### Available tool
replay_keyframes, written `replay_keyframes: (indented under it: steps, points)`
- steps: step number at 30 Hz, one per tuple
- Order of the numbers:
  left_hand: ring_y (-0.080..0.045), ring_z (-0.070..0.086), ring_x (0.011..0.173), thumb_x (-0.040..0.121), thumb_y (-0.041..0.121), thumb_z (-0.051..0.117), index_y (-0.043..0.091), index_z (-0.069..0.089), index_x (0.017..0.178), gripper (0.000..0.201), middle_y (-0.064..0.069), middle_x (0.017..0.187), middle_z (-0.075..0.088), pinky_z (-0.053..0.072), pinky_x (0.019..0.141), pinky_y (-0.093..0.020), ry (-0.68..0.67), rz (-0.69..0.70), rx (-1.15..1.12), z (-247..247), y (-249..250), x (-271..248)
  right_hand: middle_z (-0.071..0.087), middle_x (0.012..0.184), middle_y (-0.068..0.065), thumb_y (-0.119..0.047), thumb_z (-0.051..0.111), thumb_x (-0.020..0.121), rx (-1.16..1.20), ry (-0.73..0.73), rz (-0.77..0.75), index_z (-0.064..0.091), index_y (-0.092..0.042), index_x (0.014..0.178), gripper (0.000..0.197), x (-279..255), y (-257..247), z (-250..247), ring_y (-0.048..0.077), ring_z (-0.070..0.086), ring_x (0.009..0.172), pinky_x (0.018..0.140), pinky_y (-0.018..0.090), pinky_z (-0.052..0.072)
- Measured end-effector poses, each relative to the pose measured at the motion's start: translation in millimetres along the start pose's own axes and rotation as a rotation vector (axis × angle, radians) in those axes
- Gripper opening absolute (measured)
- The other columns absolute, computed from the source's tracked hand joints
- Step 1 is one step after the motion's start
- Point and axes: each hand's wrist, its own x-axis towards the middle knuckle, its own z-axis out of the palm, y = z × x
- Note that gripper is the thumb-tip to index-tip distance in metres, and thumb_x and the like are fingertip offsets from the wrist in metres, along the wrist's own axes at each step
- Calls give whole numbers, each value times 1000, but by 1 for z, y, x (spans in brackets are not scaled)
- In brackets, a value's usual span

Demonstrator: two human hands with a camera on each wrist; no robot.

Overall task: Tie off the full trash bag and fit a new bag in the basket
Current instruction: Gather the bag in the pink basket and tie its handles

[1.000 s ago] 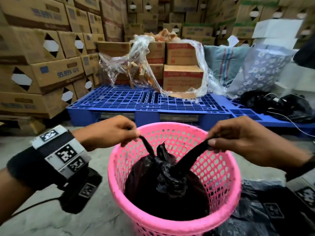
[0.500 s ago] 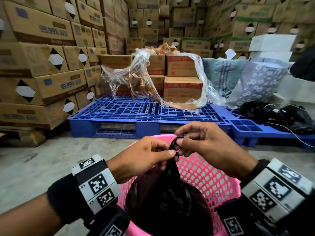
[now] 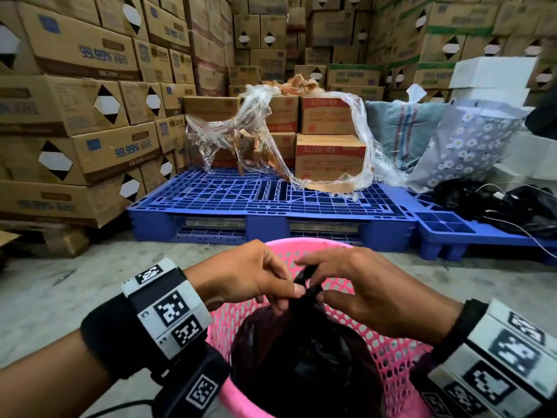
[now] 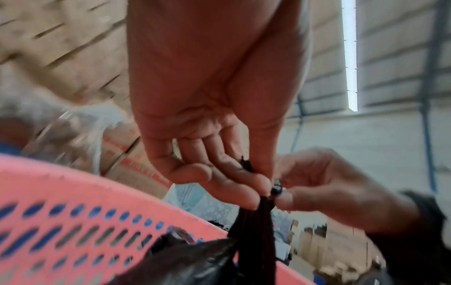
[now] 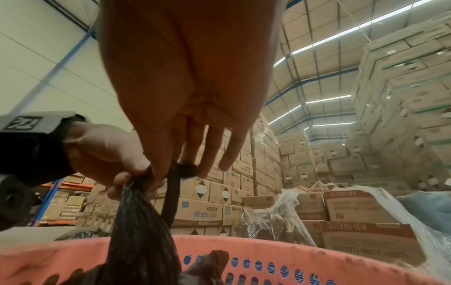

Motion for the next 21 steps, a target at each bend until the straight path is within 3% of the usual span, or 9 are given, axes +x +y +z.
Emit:
replay_keyframes:
  steps: [2, 4, 7, 9, 12, 14, 18, 19, 21]
  points:
    - [-8, 59, 47, 79, 11, 71, -7, 71, 78, 18, -8, 56, 67, 43, 49, -12, 44, 50, 9, 1, 2, 0, 73, 98, -11, -17, 62, 78, 52, 13, 20, 69, -23, 85, 12, 0, 1, -1, 5, 64, 94, 82, 34, 51]
    - [-14, 64, 52, 78, 12, 72, -2, 71, 83, 15, -14, 61, 70, 48, 55, -19, 106, 149, 102, 5, 3, 0, 74, 84, -8, -14, 64, 79, 131, 42, 94, 71, -20, 82, 9, -1, 3, -1, 5, 65, 80, 76, 32, 51]
    - [-7, 62, 52, 81, 19, 70, 15, 71, 92, 12, -6, 60, 71, 42, 54, -15, 186, 325, 374, 11, 1, -2, 74, 77, 1, -10, 66, 80, 260, 28, 184, 70, -14, 78, 6, 0, 4, -1, 12, 67, 74, 76, 39, 53]
    - [-6, 57, 56, 85, 22, 65, 19, 72, 91, 10, -2, 67, 72, 35, 53, -12, 179, 387, 512, 11, 2, -4, 74, 78, 3, -10, 64, 82, 263, 25, 197, 69, -14, 79, 7, -1, 5, 0, 15, 67, 74, 76, 41, 53]
    - [-13, 51, 63, 90, 20, 56, 11, 68, 86, 15, -13, 70, 64, 40, 61, -25, 31, 296, 337, 7, 2, -3, 71, 80, -6, -16, 61, 84, 130, 48, 183, 68, -19, 83, 8, -2, 3, 1, 5, 61, 74, 75, 29, 50]
    - [-22, 49, 66, 92, 21, 52, 5, 64, 87, 20, -15, 71, 57, 39, 63, -33, -59, 217, 147, 6, 1, -4, 70, 78, -6, -16, 60, 84, 131, 63, 190, 66, -20, 84, 7, -2, 1, 2, 7, 61, 72, 71, 31, 51]
    - [-18, 50, 68, 94, 17, 51, 0, 64, 91, 21, -12, 73, 60, 38, 58, -18, -26, 176, 61, 5, 1, -3, 72, 70, 11, -12, 56, 87, 380, 142, 296, 59, -14, 85, 4, -3, 0, 3, 28, 66, 65, 65, 46, 52]
    - [-15, 51, 67, 94, 16, 51, 0, 64, 92, 21, -10, 72, 61, 38, 57, -17, -14, 180, 54, 5, 1, -3, 72, 72, 16, -13, 57, 87, 469, 152, 321, 58, -12, 85, 3, -4, -2, 2, 32, 66, 66, 65, 46, 53]
    - [-11, 53, 64, 93, 15, 52, -2, 64, 92, 21, -9, 70, 63, 40, 58, -18, -5, 187, 20, 5, 1, -3, 71, 72, 13, -15, 65, 84, 577, 133, 345, 58, -11, 86, 8, -6, -5, 0, 29, 65, 63, 64, 40, 52]
